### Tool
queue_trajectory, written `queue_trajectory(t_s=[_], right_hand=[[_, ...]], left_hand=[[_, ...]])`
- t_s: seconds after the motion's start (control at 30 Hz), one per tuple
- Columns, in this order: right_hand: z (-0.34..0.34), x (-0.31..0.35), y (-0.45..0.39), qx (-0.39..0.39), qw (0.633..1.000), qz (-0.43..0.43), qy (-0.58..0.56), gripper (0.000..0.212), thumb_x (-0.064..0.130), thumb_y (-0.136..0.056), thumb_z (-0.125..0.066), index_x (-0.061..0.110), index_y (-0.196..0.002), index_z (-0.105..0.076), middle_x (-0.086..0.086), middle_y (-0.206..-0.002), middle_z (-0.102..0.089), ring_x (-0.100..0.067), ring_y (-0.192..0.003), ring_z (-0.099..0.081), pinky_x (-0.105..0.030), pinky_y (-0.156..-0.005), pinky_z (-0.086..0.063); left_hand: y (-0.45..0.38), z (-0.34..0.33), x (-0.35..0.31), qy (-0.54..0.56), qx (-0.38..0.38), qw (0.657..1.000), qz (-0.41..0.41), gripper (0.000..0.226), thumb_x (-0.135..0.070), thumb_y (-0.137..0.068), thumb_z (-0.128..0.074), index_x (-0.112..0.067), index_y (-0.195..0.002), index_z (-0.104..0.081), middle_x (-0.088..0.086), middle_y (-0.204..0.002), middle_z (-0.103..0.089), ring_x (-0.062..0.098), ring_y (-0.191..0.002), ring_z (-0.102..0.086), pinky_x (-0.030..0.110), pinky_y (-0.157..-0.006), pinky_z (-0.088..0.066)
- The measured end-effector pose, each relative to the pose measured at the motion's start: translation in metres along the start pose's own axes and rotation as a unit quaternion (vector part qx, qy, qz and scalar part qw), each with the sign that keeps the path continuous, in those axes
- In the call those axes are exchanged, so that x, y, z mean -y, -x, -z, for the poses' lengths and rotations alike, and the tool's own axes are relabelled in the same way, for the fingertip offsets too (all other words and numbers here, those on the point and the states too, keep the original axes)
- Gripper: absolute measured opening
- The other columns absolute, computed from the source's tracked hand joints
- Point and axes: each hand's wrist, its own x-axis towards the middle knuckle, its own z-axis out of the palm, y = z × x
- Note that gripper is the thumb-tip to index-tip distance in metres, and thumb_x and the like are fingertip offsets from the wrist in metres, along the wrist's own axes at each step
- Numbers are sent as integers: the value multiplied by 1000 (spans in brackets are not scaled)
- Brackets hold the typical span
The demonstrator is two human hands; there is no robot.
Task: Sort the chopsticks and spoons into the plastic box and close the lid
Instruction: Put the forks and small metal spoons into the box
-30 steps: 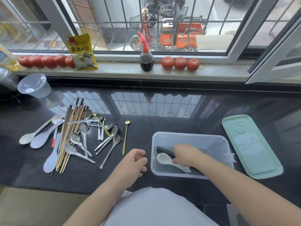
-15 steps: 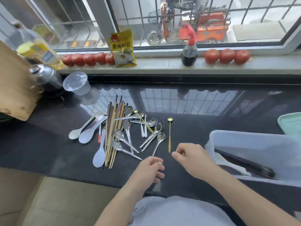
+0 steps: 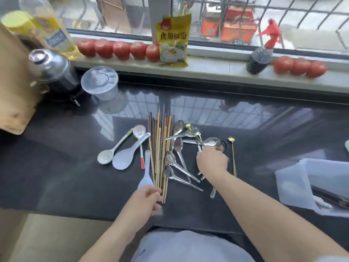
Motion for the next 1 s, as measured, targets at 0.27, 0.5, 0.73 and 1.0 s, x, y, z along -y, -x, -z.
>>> queue_trajectory(t_s=[0.27, 0.5, 0.73, 1.0], right_hand=[[-14, -1, -1, 29, 993, 52, 98, 38, 5, -85, -50, 10, -121, -61, -1, -89, -52, -27, -93, -67, -30, -49, -19], [-9, -5, 6, 7, 993, 57, 101, 23, 15, -98, -53, 10, -120, -53, 0, -102, -70, -28, -89, -71, -36, -68, -36], [15, -8, 13, 89, 992, 85, -23, 27, 3, -93, -40, 7, -108, -62, -11, -103, -58, -36, -98, -62, -36, -68, -38], [46, -24, 69, 342, 705, -33, -620, 24, 23, -92, -47, 18, -69, -51, -3, -62, -46, -14, -48, -25, -24, -45, -22]], left_hand=[[-11, -10, -16, -10, 62, 998, -27, 16, -18, -97, -55, -23, -105, -69, 1, -97, -74, 12, -75, -69, 30, -76, -57], [-4, -24, -34, -57, 108, 992, -41, 16, -20, -94, -57, -27, -101, -69, -4, -97, -75, 8, -74, -70, 27, -75, -57], [-11, -25, -36, -21, 104, 994, -20, 18, -16, -100, -53, -17, -105, -70, 4, -96, -75, 14, -72, -69, 26, -70, -56], [-16, -40, -47, 243, 134, 958, 71, 29, -25, -102, -57, -1, -111, -72, 14, -103, -76, 30, -94, -70, 41, -87, -57]])
